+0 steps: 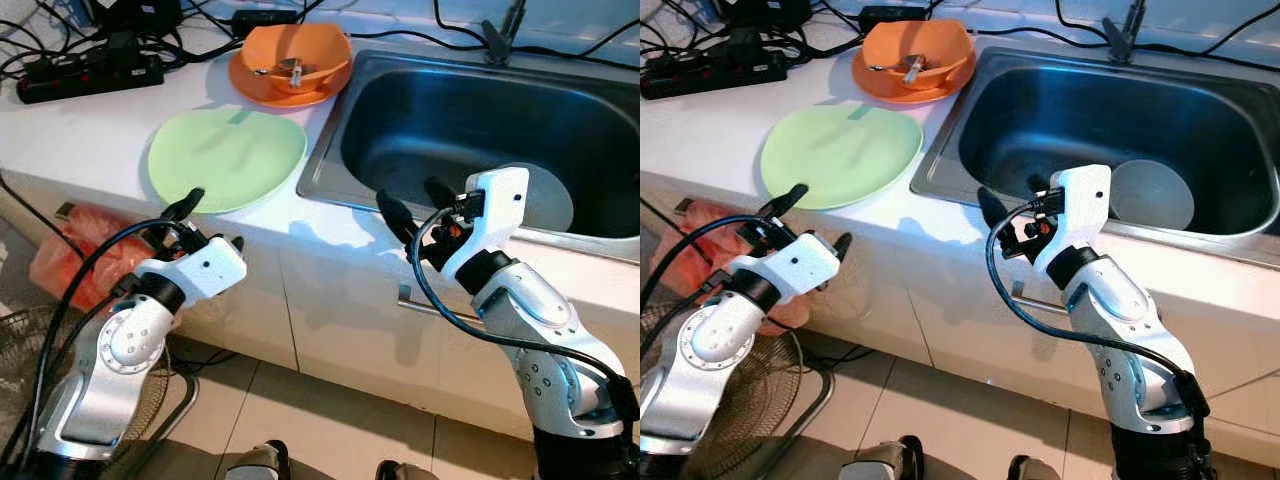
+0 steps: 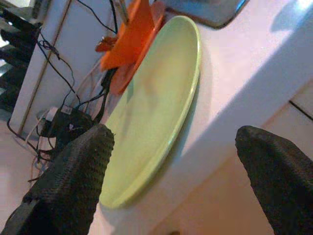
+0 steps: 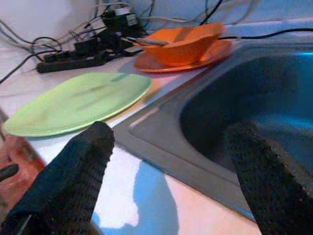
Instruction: Kitchen organization
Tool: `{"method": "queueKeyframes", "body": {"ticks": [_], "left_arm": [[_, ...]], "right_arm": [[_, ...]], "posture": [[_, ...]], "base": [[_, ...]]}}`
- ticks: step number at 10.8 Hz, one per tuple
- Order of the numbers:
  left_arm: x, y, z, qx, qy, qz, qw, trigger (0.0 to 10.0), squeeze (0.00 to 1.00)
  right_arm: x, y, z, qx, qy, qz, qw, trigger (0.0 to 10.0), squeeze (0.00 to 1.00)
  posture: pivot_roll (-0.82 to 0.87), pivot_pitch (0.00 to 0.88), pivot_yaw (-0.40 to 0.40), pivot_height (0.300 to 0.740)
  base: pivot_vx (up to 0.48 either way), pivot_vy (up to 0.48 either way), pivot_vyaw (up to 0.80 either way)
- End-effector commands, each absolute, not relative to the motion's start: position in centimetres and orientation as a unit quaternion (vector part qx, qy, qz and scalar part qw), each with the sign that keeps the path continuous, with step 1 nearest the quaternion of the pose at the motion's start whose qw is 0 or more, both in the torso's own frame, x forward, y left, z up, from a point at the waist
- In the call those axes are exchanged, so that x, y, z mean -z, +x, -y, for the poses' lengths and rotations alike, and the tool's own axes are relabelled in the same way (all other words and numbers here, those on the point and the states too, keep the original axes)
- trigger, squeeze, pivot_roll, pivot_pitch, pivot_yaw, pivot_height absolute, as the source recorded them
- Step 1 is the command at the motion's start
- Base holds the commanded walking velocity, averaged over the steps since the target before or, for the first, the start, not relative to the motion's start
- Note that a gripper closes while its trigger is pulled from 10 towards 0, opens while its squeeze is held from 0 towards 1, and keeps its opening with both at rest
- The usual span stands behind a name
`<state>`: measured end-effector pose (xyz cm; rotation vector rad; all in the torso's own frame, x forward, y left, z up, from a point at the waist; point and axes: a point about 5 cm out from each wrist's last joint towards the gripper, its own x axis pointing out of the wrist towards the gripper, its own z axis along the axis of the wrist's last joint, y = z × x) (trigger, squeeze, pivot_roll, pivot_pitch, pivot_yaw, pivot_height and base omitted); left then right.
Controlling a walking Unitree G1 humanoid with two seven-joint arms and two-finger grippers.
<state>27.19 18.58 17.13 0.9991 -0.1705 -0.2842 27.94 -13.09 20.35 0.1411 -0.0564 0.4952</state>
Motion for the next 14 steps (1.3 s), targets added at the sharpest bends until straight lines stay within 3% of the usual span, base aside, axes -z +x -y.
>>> {"method": "queueKeyframes", "body": {"ticks": [1, 4, 10, 11, 14], "left_arm": [[-17.1, 27.3, -19.2, 0.134, 0.487, 0.07, 0.86, 10.0, 1.0], [-17.7, 28.0, -19.9, 0.118, 0.502, 0.071, 0.854, 10.0, 1.0], [-18.0, 29.4, -21.8, 0.094, 0.556, 0.069, 0.823, 10.0, 1.0], [-18.2, 29.8, -22.3, 0.088, 0.563, 0.069, 0.819, 10.0, 0.0], [-17.2, 30.6, -23.1, 0.09, 0.57, 0.044, 0.815, 10.0, 0.0]], "right_arm": [[-20.1, 27.6, 12.9, -0.264, 0.072, 0.016, 0.962, 10.0, 0.0], [-18.3, 26.2, 12.3, -0.327, 0.058, -0.05, 0.942, 10.0, 0.0], [-17.9, 26.1, 12.4, -0.325, 0.053, -0.061, 0.942, 10.0, 0.0], [-17.8, 26.0, 12.3, -0.326, 0.052, -0.063, 0.942, 10.0, 0.0], [-17.8, 26.0, 12.2, -0.327, 0.054, -0.062, 0.941, 10.0, 0.0]], "posture": [[0.07, 0.144, 0.043, 0.74], [0.07, 0.146, 0.044, 0.74], [0.07, 0.149, 0.048, 0.74], [0.07, 0.15, 0.049, 0.74], [0.06, 0.152, 0.05, 0.74]], "base": [[0.0, 0.0, 0.0], [0.0, 0.0, 0.0], [0.0, 0.0, 0.0], [0.0, 0.0, 0.0], [0.0, 0.0, 0.0]]}}
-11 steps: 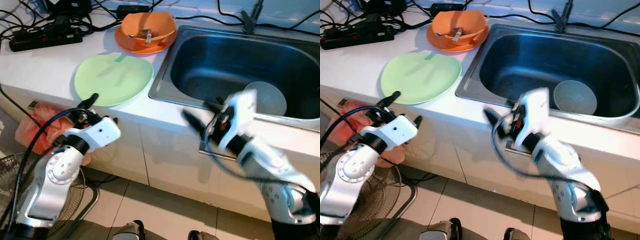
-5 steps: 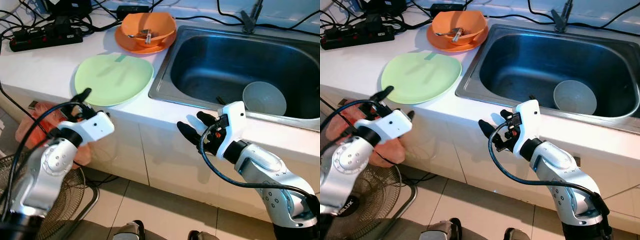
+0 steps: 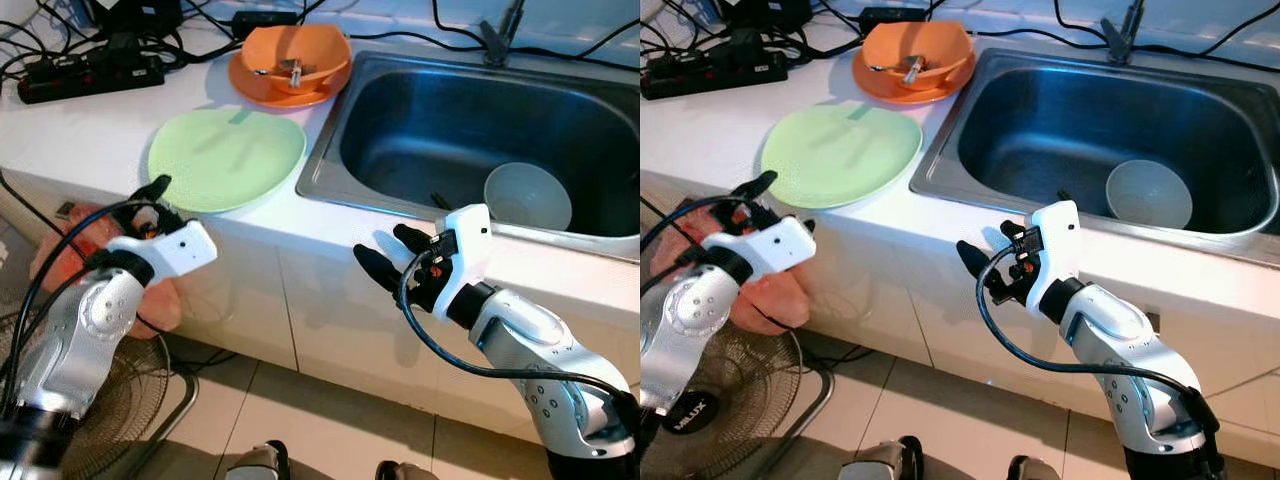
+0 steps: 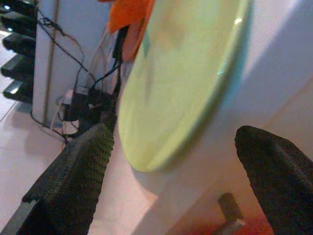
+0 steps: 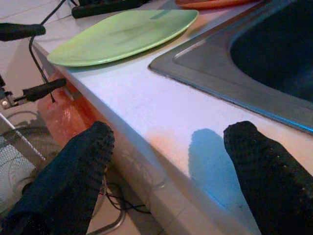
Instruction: Kitchen organization
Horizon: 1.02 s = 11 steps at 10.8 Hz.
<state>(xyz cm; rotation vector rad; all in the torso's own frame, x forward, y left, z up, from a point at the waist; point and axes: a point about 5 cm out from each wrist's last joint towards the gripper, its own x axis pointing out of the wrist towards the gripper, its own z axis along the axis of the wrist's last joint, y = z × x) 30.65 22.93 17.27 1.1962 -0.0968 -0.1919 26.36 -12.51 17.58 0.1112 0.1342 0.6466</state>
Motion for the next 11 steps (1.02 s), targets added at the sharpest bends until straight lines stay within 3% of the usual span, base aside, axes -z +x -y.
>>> {"method": "queueKeyframes", "body": {"ticks": [1, 5, 9, 11], "left_arm": [[-17.2, 30.8, -23.4, 0.085, 0.571, 0.044, 0.816, 10.0, 0.0], [-18.0, 31.7, -23.9, 0.058, 0.582, 0.08, 0.807, 10.0, 0.0], [-19.5, 31.9, -22.7, 0.052, 0.573, 0.156, 0.803, 10.0, 0.0], [-19.0, 32.0, -22.1, 0.065, 0.571, 0.154, 0.804, 10.0, 0.0]], "right_arm": [[-17.8, 25.9, 12.2, -0.327, 0.054, -0.062, 0.941, 10.0, 0.0], [-18.0, 25.9, 12.2, -0.325, 0.054, -0.06, 0.942, 10.0, 0.0], [-18.0, 25.9, 12.1, -0.324, 0.055, -0.057, 0.943, 10.0, 0.0], [-18.1, 26.0, 12.0, -0.325, 0.055, -0.056, 0.943, 10.0, 0.0]], "posture": [[0.06, 0.153, 0.05, 0.74], [0.06, 0.158, 0.049, 0.74], [0.05, 0.157, 0.054, 0.74], [0.05, 0.156, 0.057, 0.74]], "base": [[0.0, 0.0, 0.0], [0.0, 0.0, 0.0], [0.0, 0.0, 0.0], [0.0, 0.0, 0.0]]}}
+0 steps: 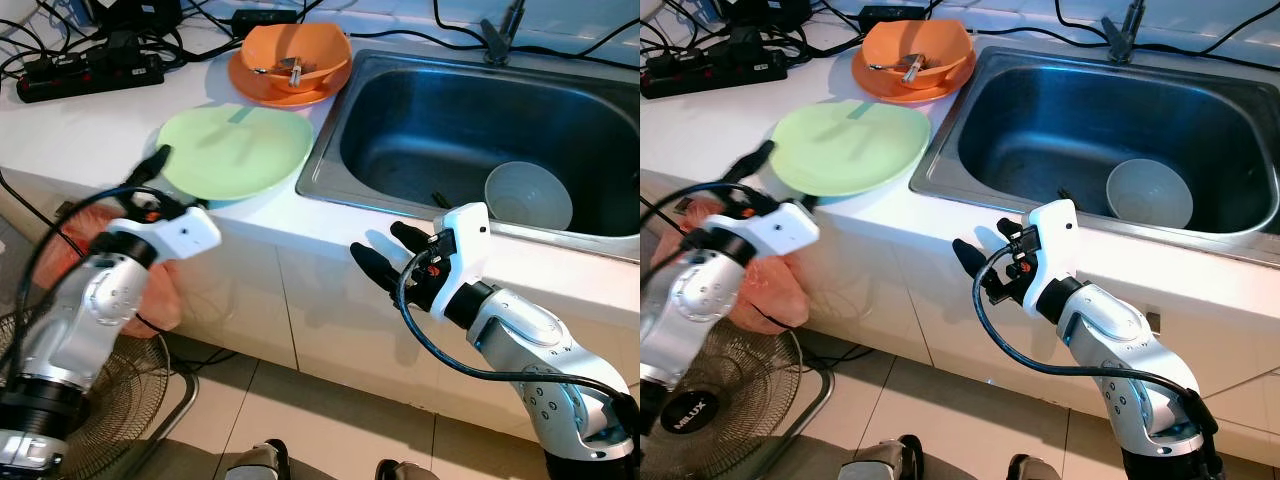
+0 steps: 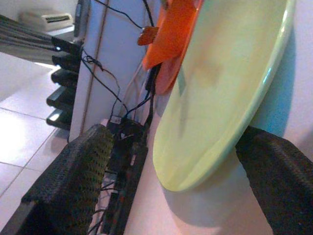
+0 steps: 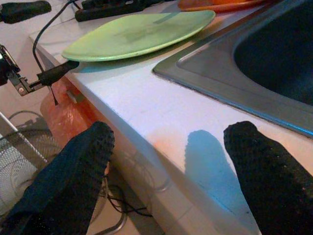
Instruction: Kitchen organization
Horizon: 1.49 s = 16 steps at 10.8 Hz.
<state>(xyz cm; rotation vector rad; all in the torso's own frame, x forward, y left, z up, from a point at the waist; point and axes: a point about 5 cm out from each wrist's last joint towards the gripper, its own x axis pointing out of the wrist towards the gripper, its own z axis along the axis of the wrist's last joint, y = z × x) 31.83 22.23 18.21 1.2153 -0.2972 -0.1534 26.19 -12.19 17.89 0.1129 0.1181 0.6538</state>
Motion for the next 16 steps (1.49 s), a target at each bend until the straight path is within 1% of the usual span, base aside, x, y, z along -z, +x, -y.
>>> {"method": "queueKeyframes", "body": {"ticks": [1, 4, 7, 10, 13, 14, 15, 16], "left_arm": [[-18.5, 32.0, -22.2, 0.074, 0.57, 0.144, 0.806, 10.0, 0.0], [-17.4, 32.3, -22.2, 0.101, 0.565, 0.111, 0.812, 10.0, 0.0], [-17.0, 32.6, -21.9, 0.122, 0.56, 0.107, 0.813, 10.0, 0.0], [-16.8, 33.9, -21.5, 0.113, 0.551, 0.106, 0.82, 10.0, 0.0], [-16.9, 34.7, -20.6, 0.134, 0.557, 0.115, 0.811, 10.0, 0.0], [-17.0, 35.0, -20.5, 0.143, 0.549, 0.115, 0.815, 2.0, 0.0], [-16.8, 35.1, -20.4, 0.164, 0.546, 0.105, 0.815, 0.0, 0.0], [-16.5, 35.1, -20.4, 0.177, 0.545, 0.097, 0.813, 0.0, 0.0]], "right_arm": [[-18.1, 26.0, 12.0, -0.323, 0.056, -0.055, 0.943, 10.0, 0.0], [-18.1, 25.9, 12.0, -0.322, 0.058, -0.053, 0.944, 10.0, 0.0], [-18.3, 26.0, 11.8, -0.322, 0.061, -0.049, 0.944, 10.0, 0.0], [-18.5, 26.1, 11.7, -0.322, 0.062, -0.045, 0.944, 10.0, 0.0], [-18.6, 26.1, 11.8, -0.319, 0.062, -0.043, 0.945, 10.0, 0.0], [-18.6, 26.0, 11.7, -0.319, 0.064, -0.043, 0.945, 10.0, 0.0], [-18.6, 26.0, 11.6, -0.317, 0.065, -0.042, 0.945, 10.0, 0.0], [-18.6, 25.9, 11.7, -0.316, 0.065, -0.042, 0.945, 10.0, 0.0]], "posture": [[0.05, 0.157, 0.059, 0.74], [0.05, 0.156, 0.061, 0.74], [0.05, 0.157, 0.062, 0.74], [0.04, 0.157, 0.058, 0.74], [0.04, 0.159, 0.065, 0.74], [0.04, 0.16, 0.069, 0.74], [0.04, 0.162, 0.072, 0.74], [0.04, 0.163, 0.071, 0.74]], "base": [[0.0, 0.0, 0.0], [0.0, 0.0, 0.0], [0.0, 0.0, 0.0], [0.0, 0.0, 0.0], [0.0, 0.0, 0.0], [0.0, 0.0, 0.0], [0.0, 0.0, 0.0], [0.0, 0.0, 0.0]]}}
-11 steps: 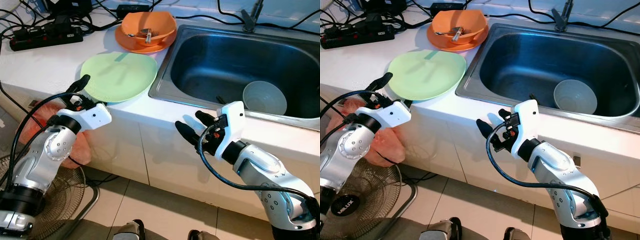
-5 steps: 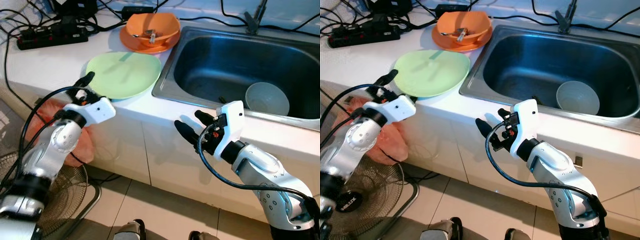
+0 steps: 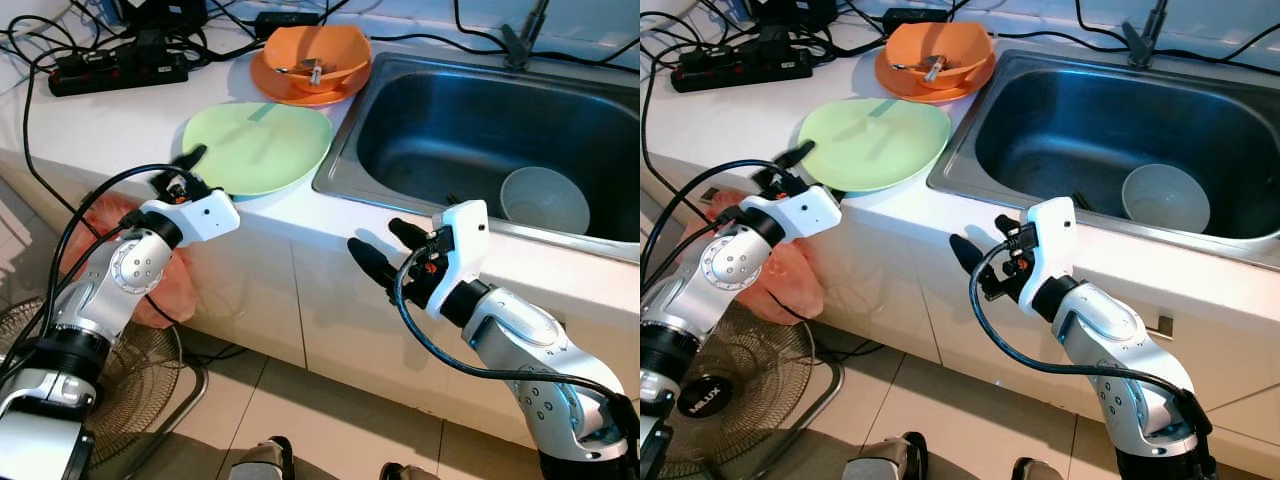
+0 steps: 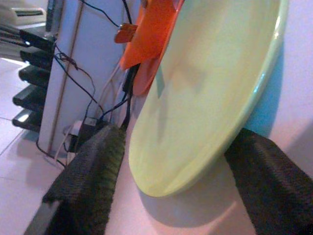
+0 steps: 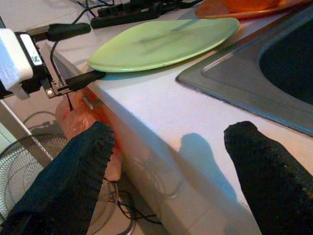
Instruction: Kitchen organization
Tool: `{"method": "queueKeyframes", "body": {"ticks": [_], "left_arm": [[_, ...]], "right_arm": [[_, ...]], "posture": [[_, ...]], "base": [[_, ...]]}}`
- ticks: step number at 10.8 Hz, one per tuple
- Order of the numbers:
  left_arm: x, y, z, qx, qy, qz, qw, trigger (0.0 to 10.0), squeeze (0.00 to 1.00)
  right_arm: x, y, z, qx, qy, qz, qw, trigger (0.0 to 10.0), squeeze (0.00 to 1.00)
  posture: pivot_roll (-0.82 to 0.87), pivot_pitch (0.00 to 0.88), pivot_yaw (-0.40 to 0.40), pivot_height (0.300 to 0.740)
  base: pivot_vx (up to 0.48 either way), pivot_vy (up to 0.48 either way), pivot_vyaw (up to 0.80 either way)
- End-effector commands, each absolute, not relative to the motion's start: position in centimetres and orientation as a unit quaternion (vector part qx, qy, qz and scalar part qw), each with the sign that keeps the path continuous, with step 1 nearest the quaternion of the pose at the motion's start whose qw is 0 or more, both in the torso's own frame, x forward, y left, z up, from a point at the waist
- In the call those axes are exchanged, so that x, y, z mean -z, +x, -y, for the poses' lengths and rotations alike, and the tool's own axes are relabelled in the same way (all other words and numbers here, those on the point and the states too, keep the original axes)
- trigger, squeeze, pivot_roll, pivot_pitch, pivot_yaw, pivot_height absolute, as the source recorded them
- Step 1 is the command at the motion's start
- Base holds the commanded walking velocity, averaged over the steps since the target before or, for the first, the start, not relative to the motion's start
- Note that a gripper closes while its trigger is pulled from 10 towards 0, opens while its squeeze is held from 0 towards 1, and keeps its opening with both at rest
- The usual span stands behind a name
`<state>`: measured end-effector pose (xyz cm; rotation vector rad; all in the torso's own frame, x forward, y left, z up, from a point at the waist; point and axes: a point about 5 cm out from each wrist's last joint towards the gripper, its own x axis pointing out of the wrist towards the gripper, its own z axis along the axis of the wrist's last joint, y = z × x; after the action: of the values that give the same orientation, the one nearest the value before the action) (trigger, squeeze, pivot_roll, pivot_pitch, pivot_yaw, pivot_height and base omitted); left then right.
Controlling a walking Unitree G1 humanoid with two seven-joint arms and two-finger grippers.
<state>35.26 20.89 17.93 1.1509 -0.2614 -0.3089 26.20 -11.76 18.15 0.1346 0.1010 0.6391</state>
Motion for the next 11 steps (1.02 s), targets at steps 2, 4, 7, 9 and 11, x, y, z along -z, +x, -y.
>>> {"method": "queueKeyframes", "body": {"ticks": [2, 4, 7, 9, 11], "left_arm": [[-16.1, 35.0, -20.4, 0.194, 0.545, 0.091, 0.811, 0.0, 0.0], [-16.0, 35.1, -20.2, 0.213, 0.552, 0.089, 0.801, 0.0, 0.0], [-16.4, 35.9, -19.3, 0.254, 0.572, 0.086, 0.775, 0.0, 0.0], [-16.5, 36.1, -19.0, 0.276, 0.573, 0.082, 0.767, 0.0, 0.0], [-16.6, 36.4, -19.2, 0.296, 0.573, 0.062, 0.762, 0.0, 0.0]], "right_arm": [[-18.6, 26.0, 11.7, -0.315, 0.065, -0.042, 0.946, 10.0, 0.0], [-18.6, 26.0, 11.7, -0.315, 0.065, -0.041, 0.946, 10.0, 0.0], [-18.7, 26.1, 11.6, -0.316, 0.067, -0.039, 0.946, 10.0, 0.0], [-18.7, 26.1, 11.6, -0.315, 0.067, -0.038, 0.946, 10.0, 0.0], [-18.8, 26.1, 11.7, -0.314, 0.066, -0.039, 0.946, 10.0, 0.0]], "posture": [[0.04, 0.164, 0.07, 0.74], [0.04, 0.163, 0.07, 0.74], [0.04, 0.161, 0.07, 0.74], [0.04, 0.161, 0.071, 0.74], [0.04, 0.163, 0.068, 0.74]], "base": [[0.0, 0.0, 0.0], [0.0, 0.0, 0.0], [0.0, 0.0, 0.0], [0.0, 0.0, 0.0], [0.0, 0.0, 0.0]]}}
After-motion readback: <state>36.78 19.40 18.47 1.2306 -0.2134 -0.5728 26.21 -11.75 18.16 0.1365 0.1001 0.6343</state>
